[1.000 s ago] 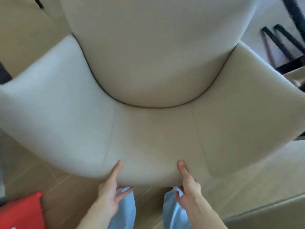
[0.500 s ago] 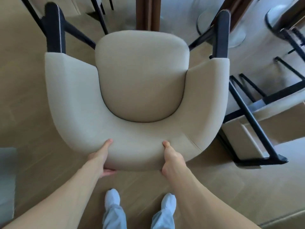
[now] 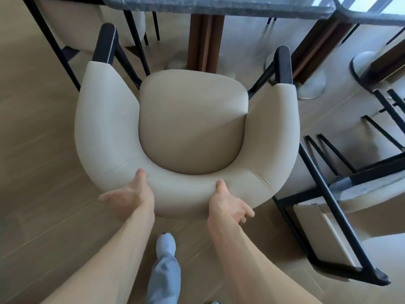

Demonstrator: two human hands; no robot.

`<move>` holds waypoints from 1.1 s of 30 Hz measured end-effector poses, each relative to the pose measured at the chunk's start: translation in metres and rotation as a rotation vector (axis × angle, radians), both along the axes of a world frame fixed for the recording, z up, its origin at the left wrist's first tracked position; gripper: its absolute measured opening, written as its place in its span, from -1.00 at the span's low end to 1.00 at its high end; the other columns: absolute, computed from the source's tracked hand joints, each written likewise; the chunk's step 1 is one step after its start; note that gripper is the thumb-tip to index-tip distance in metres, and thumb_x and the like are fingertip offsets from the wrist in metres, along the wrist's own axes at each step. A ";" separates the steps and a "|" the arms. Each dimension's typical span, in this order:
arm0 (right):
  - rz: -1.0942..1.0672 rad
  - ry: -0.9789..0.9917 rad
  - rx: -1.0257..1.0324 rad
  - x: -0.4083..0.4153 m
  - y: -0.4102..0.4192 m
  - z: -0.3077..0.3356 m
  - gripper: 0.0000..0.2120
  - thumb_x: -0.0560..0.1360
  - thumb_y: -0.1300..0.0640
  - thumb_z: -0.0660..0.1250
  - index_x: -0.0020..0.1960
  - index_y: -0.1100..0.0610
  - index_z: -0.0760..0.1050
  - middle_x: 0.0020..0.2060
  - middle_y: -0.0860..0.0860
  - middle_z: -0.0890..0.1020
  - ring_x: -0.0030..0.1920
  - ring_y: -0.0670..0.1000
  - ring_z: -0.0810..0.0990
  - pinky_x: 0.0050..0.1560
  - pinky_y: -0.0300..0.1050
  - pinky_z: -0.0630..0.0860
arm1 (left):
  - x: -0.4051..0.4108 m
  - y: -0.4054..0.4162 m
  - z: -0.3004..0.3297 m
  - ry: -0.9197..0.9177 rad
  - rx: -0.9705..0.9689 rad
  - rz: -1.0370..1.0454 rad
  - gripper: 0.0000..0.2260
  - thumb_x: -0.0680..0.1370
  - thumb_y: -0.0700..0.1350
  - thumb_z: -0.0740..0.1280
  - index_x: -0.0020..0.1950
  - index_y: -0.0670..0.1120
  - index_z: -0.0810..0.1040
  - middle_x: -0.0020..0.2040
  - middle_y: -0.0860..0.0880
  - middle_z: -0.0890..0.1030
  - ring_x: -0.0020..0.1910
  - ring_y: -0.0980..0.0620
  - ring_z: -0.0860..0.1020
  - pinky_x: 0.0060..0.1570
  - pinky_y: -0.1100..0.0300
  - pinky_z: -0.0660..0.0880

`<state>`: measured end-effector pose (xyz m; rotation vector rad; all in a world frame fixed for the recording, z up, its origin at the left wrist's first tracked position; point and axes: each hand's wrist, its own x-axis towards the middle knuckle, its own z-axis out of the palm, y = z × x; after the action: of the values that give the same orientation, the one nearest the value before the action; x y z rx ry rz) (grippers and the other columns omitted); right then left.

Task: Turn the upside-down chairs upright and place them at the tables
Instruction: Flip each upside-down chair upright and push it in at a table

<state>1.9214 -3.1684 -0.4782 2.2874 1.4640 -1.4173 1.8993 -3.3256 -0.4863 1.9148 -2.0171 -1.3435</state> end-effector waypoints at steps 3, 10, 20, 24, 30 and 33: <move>-0.030 0.031 0.088 -0.039 0.002 0.002 -0.23 0.26 -0.05 0.53 0.25 0.21 0.18 -0.04 0.14 0.33 -0.17 0.21 0.38 -0.04 0.07 0.34 | -0.042 0.007 0.001 -0.014 -0.074 0.010 -0.18 0.28 0.21 0.49 0.35 -0.18 0.27 0.22 -0.26 0.54 0.10 -0.33 0.59 -0.04 -0.07 0.45; -0.026 0.055 0.183 -0.145 0.014 0.012 -0.36 0.32 0.04 0.45 0.23 0.20 0.19 -0.07 0.12 0.30 -0.24 0.20 0.41 -0.11 0.03 0.35 | -0.154 0.023 0.004 -0.052 -0.093 -0.038 -0.23 0.33 0.16 0.48 0.37 -0.16 0.25 0.22 -0.23 0.50 0.07 -0.29 0.59 -0.10 0.00 0.31; -0.011 -0.031 0.242 -0.173 0.013 0.007 -0.39 0.33 -0.02 0.44 0.21 0.20 0.21 -0.06 0.12 0.34 -0.09 0.28 0.60 -0.13 0.01 0.31 | -0.183 0.028 -0.002 -0.124 -0.140 -0.022 -0.24 0.33 0.16 0.49 0.37 -0.18 0.28 0.23 -0.24 0.51 0.09 -0.28 0.59 -0.11 0.02 0.29; 0.019 0.036 0.168 -0.172 0.018 0.012 -0.31 0.37 -0.04 0.46 0.28 0.26 0.18 0.15 0.21 0.40 -0.06 0.25 0.60 -0.14 -0.02 0.32 | -0.179 0.028 -0.001 -0.073 -0.135 -0.030 -0.24 0.34 0.24 0.42 0.36 -0.17 0.28 0.24 -0.23 0.49 0.11 -0.25 0.57 -0.09 0.01 0.29; 0.386 0.210 -0.243 -0.111 0.048 0.051 -0.20 0.49 -0.23 0.35 0.47 0.30 0.20 0.34 0.17 0.41 0.28 0.21 0.48 0.26 0.09 0.50 | -0.113 0.059 0.044 -0.003 0.218 -0.195 -0.33 0.50 0.24 0.29 0.40 -0.20 0.26 0.35 -0.23 0.46 0.21 -0.28 0.54 0.20 -0.12 0.50; 0.515 0.307 -0.234 -0.065 0.078 0.078 -0.60 0.54 -0.13 0.31 0.13 0.19 0.55 -0.03 0.07 0.57 -0.06 0.10 0.57 -0.04 -0.09 0.50 | -0.080 0.101 0.083 0.031 0.379 -0.327 -0.55 0.51 0.05 0.36 0.25 -0.22 0.39 0.03 -0.16 0.59 -0.17 -0.11 0.63 -0.23 0.06 0.58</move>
<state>1.8564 -3.0909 -0.4000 1.4590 1.6916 -1.6963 1.8193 -3.2247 -0.4028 1.7180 -2.2672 -1.9426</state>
